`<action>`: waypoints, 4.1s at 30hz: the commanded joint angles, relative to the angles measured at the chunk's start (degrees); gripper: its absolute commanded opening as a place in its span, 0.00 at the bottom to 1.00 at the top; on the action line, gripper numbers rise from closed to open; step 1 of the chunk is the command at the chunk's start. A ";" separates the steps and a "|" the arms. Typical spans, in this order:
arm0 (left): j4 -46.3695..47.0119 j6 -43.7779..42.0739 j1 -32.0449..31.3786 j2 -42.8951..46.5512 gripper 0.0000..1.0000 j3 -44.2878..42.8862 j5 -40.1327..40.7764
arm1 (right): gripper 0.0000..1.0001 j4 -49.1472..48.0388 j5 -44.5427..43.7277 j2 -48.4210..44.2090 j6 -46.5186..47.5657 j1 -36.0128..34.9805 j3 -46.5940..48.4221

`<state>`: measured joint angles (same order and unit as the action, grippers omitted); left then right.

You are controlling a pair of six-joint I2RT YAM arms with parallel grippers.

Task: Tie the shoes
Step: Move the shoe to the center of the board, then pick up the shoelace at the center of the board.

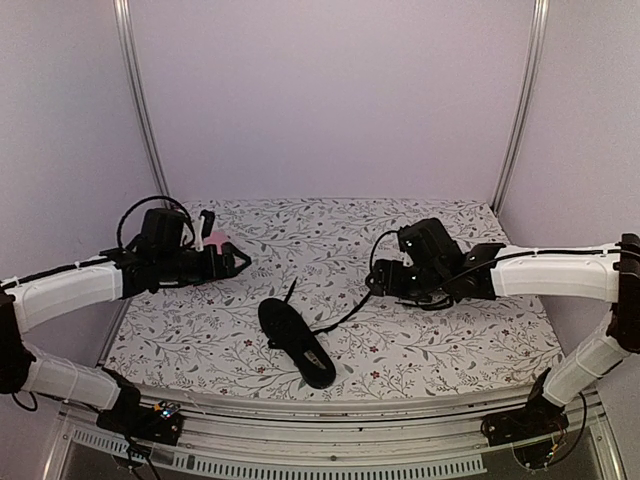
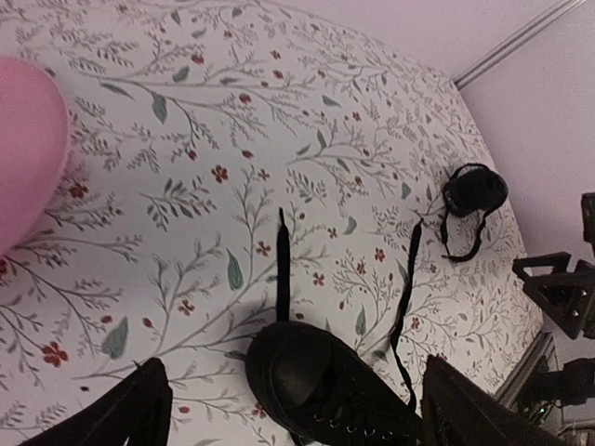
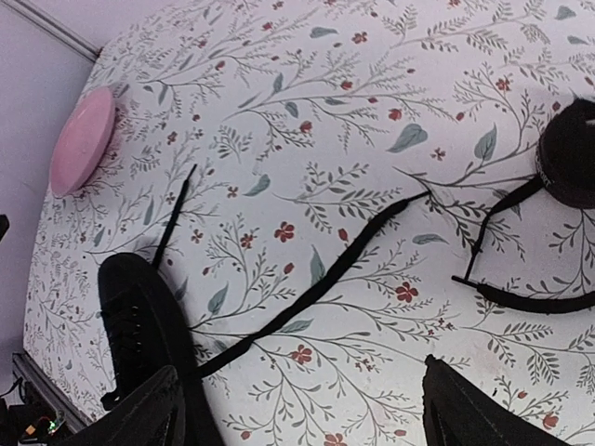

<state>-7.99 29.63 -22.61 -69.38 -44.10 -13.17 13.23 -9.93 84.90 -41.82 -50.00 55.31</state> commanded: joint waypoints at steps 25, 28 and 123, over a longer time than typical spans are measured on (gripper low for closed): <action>15.41 26.65 -16.04 -5.19 0.88 17.35 -3.10 | 0.59 14.54 -9.18 35.44 -4.14 3.54 26.43; 15.28 25.04 -16.04 -7.88 0.87 15.90 -2.38 | 0.55 14.54 -9.38 36.93 -4.21 3.72 27.37; 19.02 -8.84 -20.93 -28.31 0.00 -17.57 -23.78 | 0.02 -29.43 24.19 -8.57 16.34 6.45 -4.46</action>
<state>11.09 24.47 -42.59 -93.62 -58.83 -25.85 -10.52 7.77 73.63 -26.94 -43.48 48.21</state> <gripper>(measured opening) 0.004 0.021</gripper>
